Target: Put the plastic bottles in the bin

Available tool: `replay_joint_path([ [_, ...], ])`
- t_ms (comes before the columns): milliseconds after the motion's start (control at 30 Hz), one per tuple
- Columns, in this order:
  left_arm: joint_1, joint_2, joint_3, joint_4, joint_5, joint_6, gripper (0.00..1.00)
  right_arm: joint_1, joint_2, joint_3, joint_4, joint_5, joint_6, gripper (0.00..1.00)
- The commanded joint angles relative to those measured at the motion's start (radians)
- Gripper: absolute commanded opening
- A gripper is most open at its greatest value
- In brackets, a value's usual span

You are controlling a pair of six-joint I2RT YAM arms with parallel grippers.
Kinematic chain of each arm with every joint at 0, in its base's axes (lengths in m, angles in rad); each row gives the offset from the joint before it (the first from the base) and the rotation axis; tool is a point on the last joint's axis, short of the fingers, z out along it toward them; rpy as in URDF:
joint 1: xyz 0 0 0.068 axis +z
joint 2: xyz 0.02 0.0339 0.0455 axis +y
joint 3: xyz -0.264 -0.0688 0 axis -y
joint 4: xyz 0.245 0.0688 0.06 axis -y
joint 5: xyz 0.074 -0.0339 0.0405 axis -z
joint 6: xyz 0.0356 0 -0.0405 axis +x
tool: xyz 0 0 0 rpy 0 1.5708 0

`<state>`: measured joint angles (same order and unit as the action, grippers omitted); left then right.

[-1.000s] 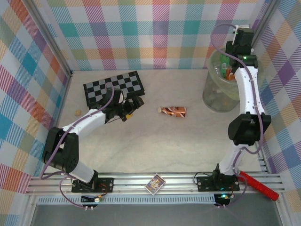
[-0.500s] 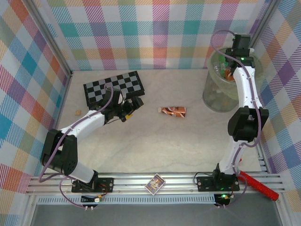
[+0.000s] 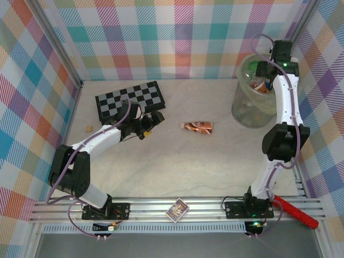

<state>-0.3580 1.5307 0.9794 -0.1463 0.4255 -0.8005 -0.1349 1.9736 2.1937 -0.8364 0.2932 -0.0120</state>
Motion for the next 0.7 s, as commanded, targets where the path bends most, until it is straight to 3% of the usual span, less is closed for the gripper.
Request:
replay_joint_path([
  [0,-0.007,0.009,0.026,0.023,0.012,-0.008,0.99,-0.003,0.004,0.141,-0.099,-0.034,0.040,0.87],
  [167,-0.008,0.017,0.024,0.040,0.019,-0.017,0.99,-0.001,0.019,0.209,-0.056,-0.032,0.087,0.94],
  [467,-0.009,0.013,0.014,0.046,0.023,-0.017,0.99,-0.002,0.094,0.214,0.139,0.031,0.203,0.74],
  [667,-0.009,-0.003,-0.006,0.050,0.014,-0.015,0.99,-0.002,0.171,0.287,0.148,0.110,0.190,0.74],
])
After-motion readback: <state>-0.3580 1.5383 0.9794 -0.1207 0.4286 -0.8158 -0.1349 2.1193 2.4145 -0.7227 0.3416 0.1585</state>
